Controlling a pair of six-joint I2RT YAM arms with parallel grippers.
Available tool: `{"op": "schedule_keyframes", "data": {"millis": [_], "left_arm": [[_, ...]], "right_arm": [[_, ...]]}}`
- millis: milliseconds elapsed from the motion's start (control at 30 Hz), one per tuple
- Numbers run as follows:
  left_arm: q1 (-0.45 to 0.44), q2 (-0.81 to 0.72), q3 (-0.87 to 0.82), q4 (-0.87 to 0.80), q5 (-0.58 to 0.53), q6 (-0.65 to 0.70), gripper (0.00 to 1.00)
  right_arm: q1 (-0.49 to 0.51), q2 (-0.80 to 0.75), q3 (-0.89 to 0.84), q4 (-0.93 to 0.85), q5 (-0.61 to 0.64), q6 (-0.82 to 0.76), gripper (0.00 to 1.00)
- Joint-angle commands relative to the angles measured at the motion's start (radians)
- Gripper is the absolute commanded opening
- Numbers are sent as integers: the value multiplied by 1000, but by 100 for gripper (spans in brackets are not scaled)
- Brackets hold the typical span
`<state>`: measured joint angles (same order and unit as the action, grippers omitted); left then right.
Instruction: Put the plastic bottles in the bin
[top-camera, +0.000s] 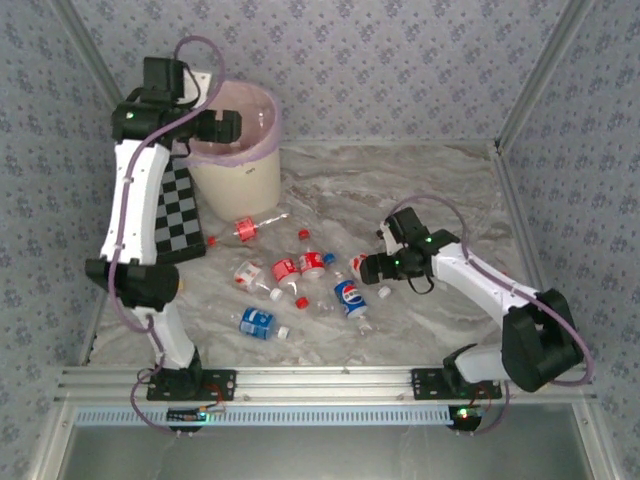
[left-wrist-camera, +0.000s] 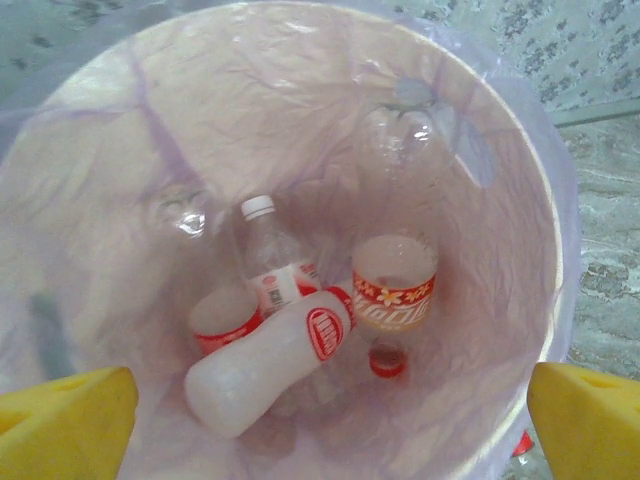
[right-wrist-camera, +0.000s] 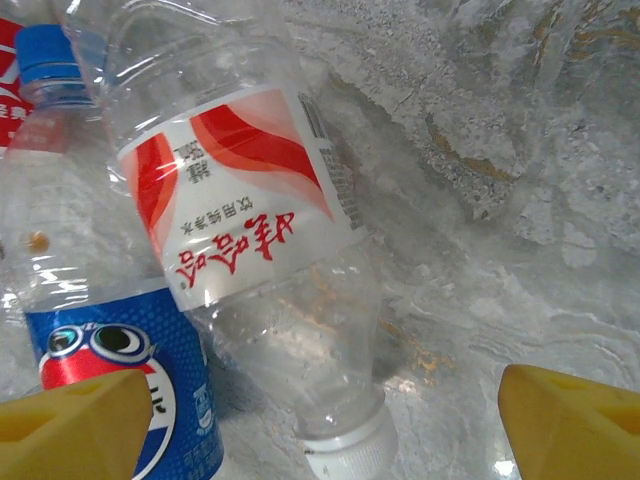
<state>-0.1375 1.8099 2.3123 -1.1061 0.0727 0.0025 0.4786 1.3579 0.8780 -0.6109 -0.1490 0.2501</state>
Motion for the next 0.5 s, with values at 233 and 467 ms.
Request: {"op": "schedule_keyframes", "data": {"millis": [233, 467], "left_arm": [[169, -368, -663, 415, 148, -216, 75], [194, -420, -898, 618, 150, -323, 63]], "right_arm": [[-4, 114, 47, 55, -9, 0, 92], [-14, 111, 30, 72, -6, 4, 88]]}}
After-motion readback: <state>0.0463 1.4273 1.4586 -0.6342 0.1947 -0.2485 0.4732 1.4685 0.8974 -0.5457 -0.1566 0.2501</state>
